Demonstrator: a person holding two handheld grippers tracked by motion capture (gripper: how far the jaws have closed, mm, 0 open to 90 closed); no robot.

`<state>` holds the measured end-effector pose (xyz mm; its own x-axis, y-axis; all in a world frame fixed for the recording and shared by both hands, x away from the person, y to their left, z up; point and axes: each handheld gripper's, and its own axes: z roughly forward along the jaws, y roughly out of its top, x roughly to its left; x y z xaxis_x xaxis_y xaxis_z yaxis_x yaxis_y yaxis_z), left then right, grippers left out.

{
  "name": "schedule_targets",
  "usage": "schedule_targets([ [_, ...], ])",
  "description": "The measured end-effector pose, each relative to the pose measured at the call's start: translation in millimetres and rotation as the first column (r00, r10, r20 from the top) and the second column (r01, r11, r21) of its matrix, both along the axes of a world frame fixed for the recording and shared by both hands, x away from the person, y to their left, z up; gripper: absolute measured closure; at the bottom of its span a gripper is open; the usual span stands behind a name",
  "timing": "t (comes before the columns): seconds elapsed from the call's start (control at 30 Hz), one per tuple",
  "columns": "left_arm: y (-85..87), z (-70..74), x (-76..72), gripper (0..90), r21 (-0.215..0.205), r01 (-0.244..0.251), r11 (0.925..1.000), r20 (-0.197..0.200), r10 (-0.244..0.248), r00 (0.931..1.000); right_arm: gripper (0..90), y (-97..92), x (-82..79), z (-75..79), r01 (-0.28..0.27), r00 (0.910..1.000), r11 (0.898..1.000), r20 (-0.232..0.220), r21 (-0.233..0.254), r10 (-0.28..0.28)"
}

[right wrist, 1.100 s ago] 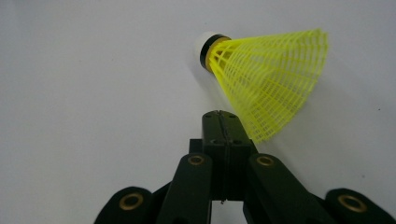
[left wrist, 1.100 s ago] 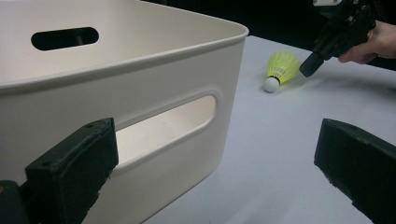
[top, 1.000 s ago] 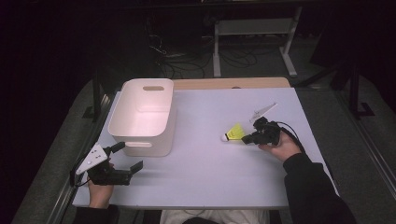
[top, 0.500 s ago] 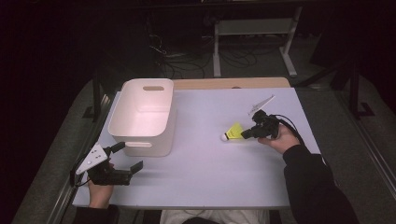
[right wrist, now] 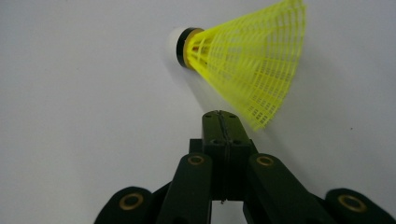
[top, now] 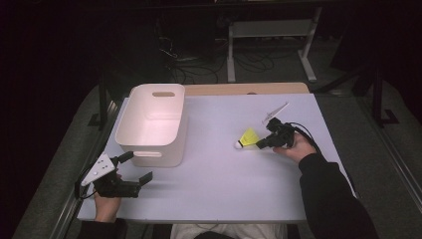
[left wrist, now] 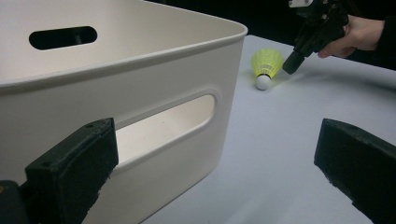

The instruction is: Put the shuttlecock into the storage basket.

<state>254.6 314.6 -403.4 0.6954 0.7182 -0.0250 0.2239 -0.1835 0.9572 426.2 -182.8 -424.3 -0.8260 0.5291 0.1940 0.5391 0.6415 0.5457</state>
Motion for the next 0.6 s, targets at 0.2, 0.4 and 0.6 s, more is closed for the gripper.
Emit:
schedule_targets([
  [0.2,0.0,0.0,0.0,0.0,-0.001,0.000,1.0000,0.000,0.000,1.0000,88.5,2.8,9.3,0.7,0.019,0.9998,1.000,0.010,-0.013,-0.019],
  [0.4,0.0,0.0,0.0,0.0,-0.001,0.001,1.0000,0.000,-0.001,1.0000,88.5,6.4,15.8,4.3,0.035,0.9992,0.999,0.020,-0.004,-0.035],
  [0.6,-0.2,-0.2,0.1,0.0,-0.001,0.003,1.0000,-0.002,-0.003,1.0000,88.5,12.1,26.0,2.3,0.050,0.9987,0.999,0.013,-0.010,-0.050],
])
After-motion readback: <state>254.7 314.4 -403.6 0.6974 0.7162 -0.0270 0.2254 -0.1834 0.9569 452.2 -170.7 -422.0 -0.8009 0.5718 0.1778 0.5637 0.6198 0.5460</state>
